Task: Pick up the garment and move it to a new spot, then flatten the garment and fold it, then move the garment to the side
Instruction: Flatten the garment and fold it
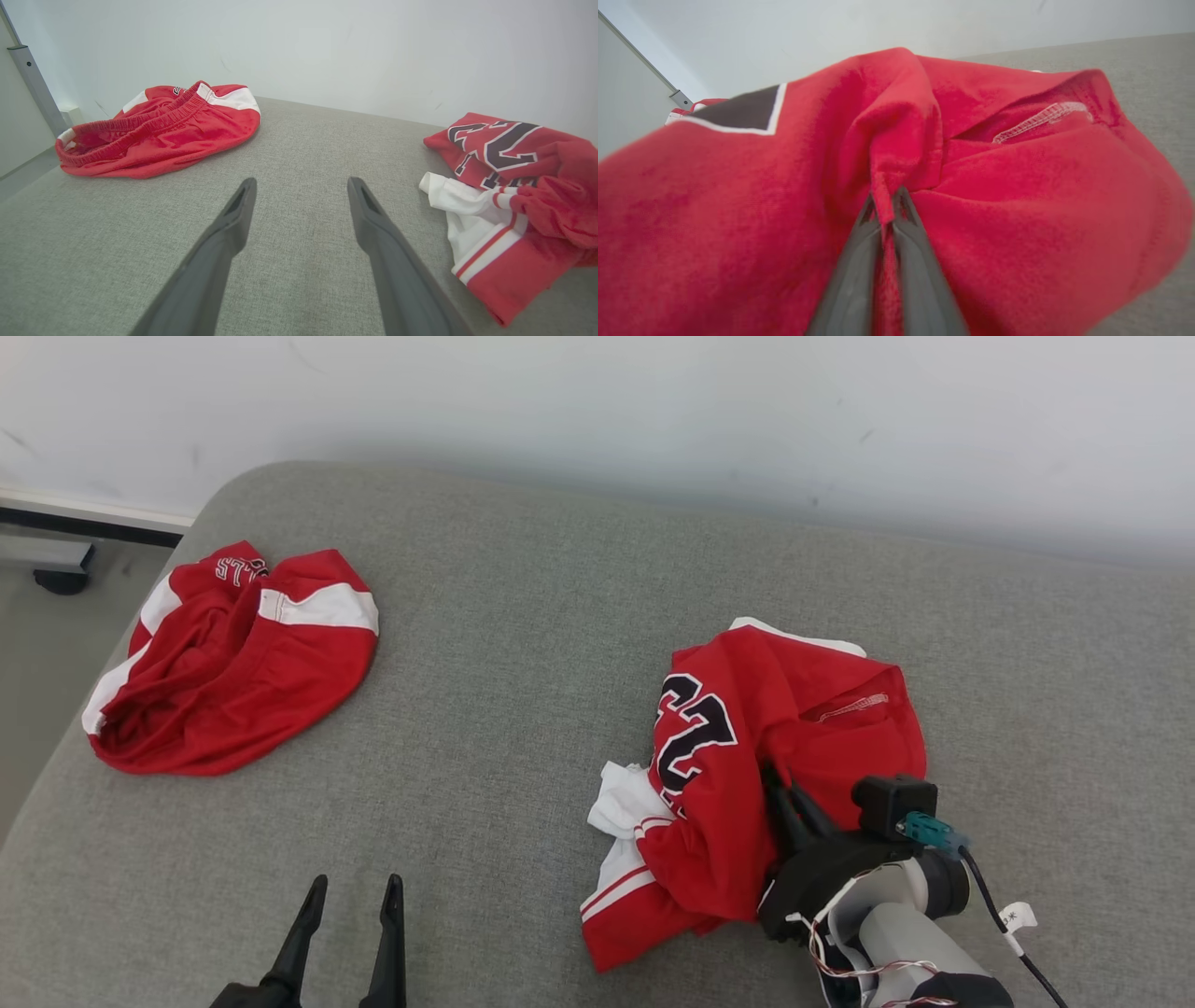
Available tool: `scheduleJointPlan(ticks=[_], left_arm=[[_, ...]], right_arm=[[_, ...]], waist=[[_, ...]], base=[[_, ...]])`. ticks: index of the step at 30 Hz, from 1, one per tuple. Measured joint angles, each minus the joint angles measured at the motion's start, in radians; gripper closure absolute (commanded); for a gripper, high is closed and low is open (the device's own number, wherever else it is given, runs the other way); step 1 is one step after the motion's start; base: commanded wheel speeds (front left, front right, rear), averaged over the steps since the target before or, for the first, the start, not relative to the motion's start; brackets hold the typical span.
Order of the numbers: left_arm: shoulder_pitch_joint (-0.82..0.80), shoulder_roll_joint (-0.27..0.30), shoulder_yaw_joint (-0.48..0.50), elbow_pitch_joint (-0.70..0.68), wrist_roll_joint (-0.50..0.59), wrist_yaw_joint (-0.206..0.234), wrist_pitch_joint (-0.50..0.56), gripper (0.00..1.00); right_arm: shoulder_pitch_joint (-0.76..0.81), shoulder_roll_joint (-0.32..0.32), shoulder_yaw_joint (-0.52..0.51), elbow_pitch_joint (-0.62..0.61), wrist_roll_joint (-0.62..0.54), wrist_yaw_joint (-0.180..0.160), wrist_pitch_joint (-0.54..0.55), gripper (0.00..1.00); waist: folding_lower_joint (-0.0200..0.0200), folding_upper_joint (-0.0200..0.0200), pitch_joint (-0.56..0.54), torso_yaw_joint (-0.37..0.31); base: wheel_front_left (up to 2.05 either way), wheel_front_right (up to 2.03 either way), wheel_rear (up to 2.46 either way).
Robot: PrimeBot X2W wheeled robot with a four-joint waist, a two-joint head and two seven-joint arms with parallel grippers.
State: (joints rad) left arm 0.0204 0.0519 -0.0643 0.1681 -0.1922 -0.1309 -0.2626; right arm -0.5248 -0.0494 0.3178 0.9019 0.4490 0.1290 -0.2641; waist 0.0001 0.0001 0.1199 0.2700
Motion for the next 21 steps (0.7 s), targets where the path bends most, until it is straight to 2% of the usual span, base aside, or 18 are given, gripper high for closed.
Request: scheduleJointPlan(ticks=[5,9,14,17,21], left_arm=[[0.015,0.0,0.006,0.0,-0.003,0.0,0.0,0.0],[0.02,-0.001,0.007,0.001,-0.012,0.0,0.0,0.0],[0.029,-0.001,0.005,0.004,-0.029,0.0,0.0,0.0],[0.037,-0.001,-0.001,0.009,-0.04,0.0,0.0,0.0],[0.04,-0.001,-0.005,0.016,-0.049,0.0,0.0,0.0]], right_arm=[[0.002,-0.001,-0.05,-0.034,-0.046,0.0,0.0,1.0],[0.025,-0.016,-0.091,-0.132,-0.096,0.0,0.0,1.0],[0.069,-0.081,-0.12,-0.281,-0.103,0.0,0.0,1.0],[0.124,-0.155,-0.166,-0.368,-0.078,0.0,0.0,1.0],[0.191,-0.218,-0.192,-0.338,-0.029,0.0,0.0,1.0]], waist=[[0.0,0.0,-0.013,-0.014],[-0.0001,0.0,-0.024,-0.037],[-0.0001,0.0,-0.041,-0.076],[-0.0001,-0.0001,-0.053,-0.106],[-0.0003,0.0,-0.062,-0.131]], base=[[0.0,0.0,0.0],[0.0,0.0,0.0],[0.0,0.0,0.0],[0.0,0.0,0.0],[0.0,0.0,0.0]])
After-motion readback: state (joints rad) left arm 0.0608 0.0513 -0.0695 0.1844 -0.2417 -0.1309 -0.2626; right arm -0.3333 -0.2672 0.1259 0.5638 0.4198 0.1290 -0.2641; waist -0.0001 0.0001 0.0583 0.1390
